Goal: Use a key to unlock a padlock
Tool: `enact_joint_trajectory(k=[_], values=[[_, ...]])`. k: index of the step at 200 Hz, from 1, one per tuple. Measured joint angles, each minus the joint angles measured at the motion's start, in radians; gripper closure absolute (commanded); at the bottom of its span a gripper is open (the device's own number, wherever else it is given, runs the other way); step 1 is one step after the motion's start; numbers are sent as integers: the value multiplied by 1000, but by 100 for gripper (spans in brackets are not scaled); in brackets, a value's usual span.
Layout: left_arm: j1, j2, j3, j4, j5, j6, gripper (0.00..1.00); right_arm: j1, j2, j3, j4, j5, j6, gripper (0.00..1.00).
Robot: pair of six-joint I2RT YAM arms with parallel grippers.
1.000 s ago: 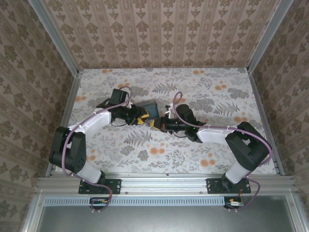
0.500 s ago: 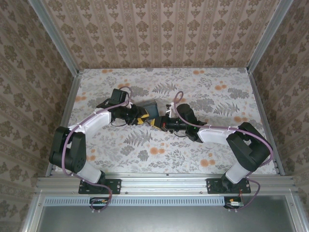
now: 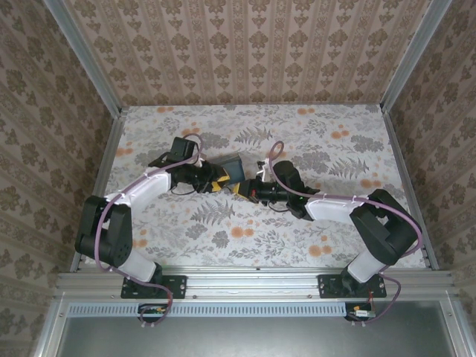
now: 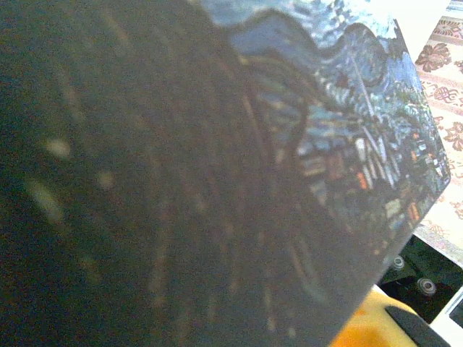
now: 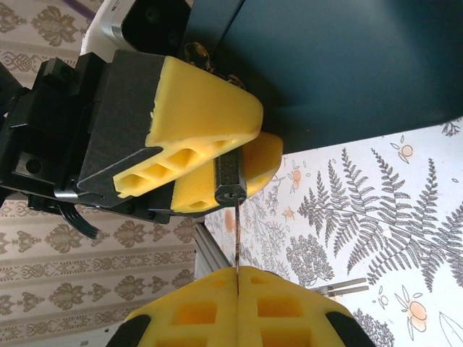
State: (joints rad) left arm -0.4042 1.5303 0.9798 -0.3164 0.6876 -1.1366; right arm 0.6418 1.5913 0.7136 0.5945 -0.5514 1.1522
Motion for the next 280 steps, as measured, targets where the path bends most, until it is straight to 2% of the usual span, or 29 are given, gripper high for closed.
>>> enact_joint_trajectory(k=[109, 280], values=[[0, -2, -4, 15, 0, -48, 100, 40, -65, -49, 31, 119, 6, 100], [0, -2, -4, 22, -2, -69, 100, 43, -21, -24, 49, 126, 6, 100]])
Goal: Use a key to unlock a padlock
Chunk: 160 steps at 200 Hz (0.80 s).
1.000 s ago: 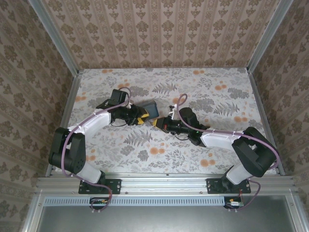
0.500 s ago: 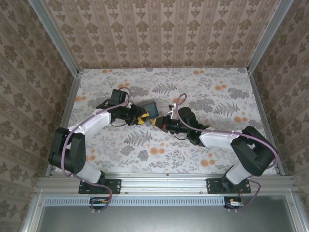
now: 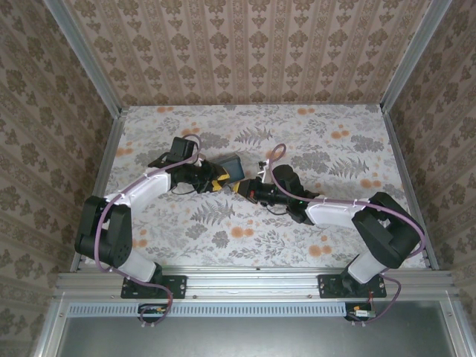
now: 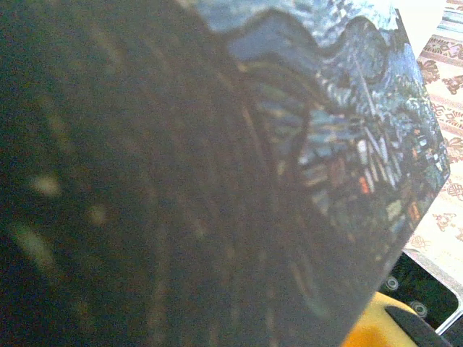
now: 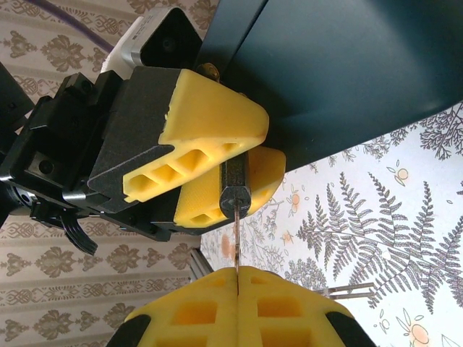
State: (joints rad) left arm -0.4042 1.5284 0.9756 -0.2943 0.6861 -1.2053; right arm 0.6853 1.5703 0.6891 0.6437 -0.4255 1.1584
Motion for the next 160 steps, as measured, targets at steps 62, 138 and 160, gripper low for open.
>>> enact_joint_trajectory(k=[62, 138, 160], values=[[0, 0, 0, 4, -14, 0, 100, 0, 9, 12, 3, 0, 0, 100], [0, 0, 0, 11, -17, -8, 100, 16, 9, 43, -71, 5, -45, 100], [0, 0, 0, 11, -16, -9, 100, 18, 9, 43, -73, 9, -53, 100]])
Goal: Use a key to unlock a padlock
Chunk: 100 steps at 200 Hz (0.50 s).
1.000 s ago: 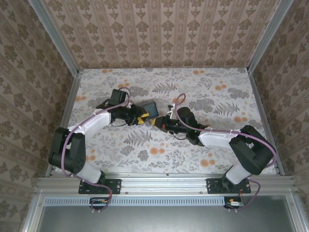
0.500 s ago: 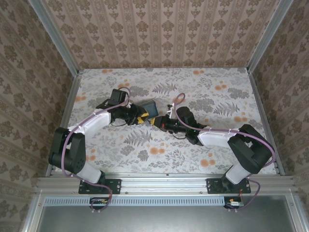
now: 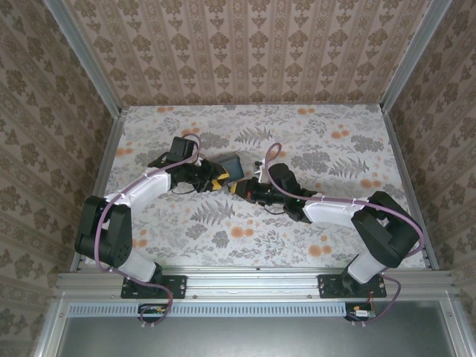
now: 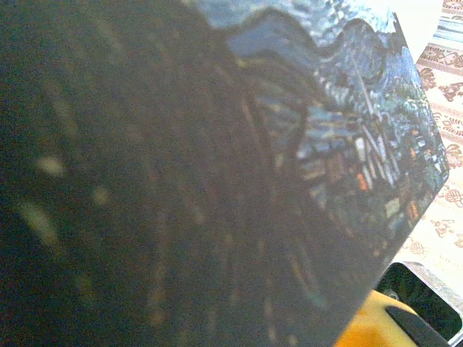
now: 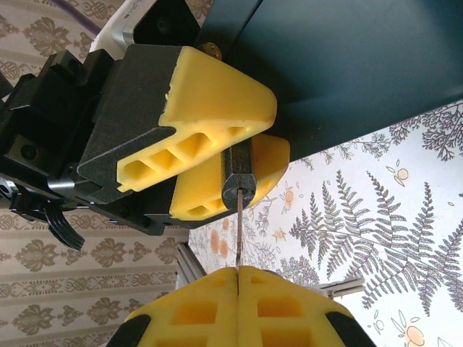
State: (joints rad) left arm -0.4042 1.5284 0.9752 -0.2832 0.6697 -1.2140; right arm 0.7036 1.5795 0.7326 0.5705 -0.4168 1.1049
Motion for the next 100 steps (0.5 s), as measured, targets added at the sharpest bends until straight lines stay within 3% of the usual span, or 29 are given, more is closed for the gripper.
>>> enact_joint_trajectory(k=[100], values=[[1, -4, 0, -23, -2, 16, 100, 2, 2, 0, 3, 2, 2, 96]])
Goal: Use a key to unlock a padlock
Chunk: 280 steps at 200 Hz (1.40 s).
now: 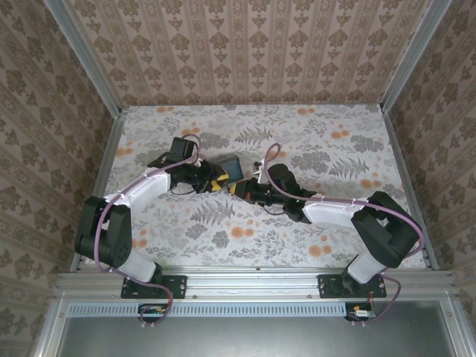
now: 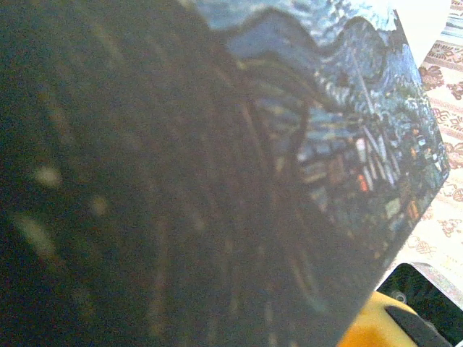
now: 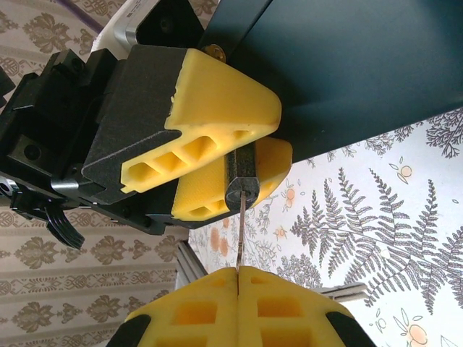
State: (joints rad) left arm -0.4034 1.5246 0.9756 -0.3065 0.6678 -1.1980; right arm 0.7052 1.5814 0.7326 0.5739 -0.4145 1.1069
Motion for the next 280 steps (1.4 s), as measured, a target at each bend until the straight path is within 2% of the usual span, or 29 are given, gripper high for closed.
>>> enact_joint_trajectory(k=[127, 144, 163, 195, 235, 251, 280], values=[[-2, -9, -1, 8, -6, -15, 100, 0, 36, 15, 29, -3, 27, 86], [-2, -13, -1, 8, 0, -18, 100, 0, 42, 22, 32, -3, 30, 86], [-2, -13, -1, 8, 2, -22, 100, 0, 42, 26, 37, -3, 32, 94], [0, -13, -1, -5, 2, -10, 100, -8, 43, 28, 50, -4, 40, 89], [26, -6, 30, -140, -92, 162, 100, -41, -74, 5, -164, -4, -85, 81], [31, 11, 35, -137, -138, 203, 100, -48, -126, -21, -229, -3, -132, 80], [30, 66, 34, -106, -216, 235, 100, -46, -138, -34, -337, -3, -224, 69]])
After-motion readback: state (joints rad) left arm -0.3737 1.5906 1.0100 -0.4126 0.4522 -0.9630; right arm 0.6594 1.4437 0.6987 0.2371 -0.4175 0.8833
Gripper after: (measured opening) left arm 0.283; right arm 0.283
